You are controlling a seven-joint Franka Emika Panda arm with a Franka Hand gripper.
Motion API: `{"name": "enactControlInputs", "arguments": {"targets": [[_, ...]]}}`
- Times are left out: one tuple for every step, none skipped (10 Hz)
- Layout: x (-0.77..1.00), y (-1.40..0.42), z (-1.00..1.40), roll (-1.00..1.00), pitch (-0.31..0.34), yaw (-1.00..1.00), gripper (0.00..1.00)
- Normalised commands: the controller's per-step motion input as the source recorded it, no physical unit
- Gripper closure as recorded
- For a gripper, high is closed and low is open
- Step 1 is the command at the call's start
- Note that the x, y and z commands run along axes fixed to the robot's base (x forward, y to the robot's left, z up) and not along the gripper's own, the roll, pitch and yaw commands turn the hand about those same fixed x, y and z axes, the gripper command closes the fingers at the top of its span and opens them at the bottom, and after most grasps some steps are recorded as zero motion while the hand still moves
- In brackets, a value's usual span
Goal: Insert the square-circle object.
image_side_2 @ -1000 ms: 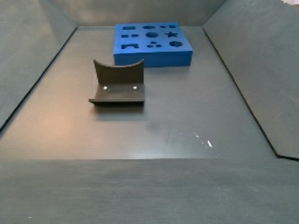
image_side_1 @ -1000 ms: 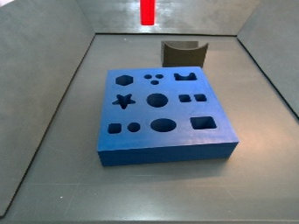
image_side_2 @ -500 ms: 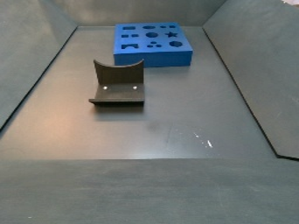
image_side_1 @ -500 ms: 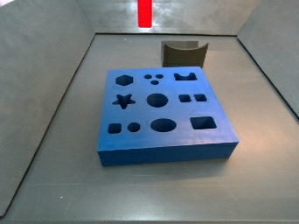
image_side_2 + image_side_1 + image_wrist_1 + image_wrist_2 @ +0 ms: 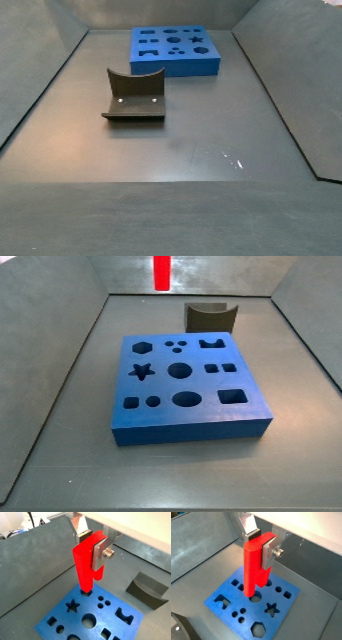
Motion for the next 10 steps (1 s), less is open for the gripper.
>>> {"name": "enactControlInputs", "arguments": {"targets": [[-0.12,0.0,0.0,0.0,0.009,0.0,1.0],[-0.06,0.0,0.0,0.0,0.004,0.0,1.0],[-0.02,0.0,0.0,0.0,0.0,0.0,1.0],[0.0,0.0,0.0,-0.02,0.0,0.0,1.0],[0.0,0.0,-0.02,0.0,0.0,0.0,1.0],[-0.03,0.0,-0.07,-0.04,0.0,0.0,1.0],[0.0,0.0,-0.07,-0.04,0.0,0.0,1.0],[0.0,-0.02,-0.05,0.0,0.003,-0.1,1.0],[0.03,-0.05,-0.06,0.0,0.03,-0.21,1.0],[0.0,-0.11,-0.04,0.0,0.047,-0.39,1.0]]}}
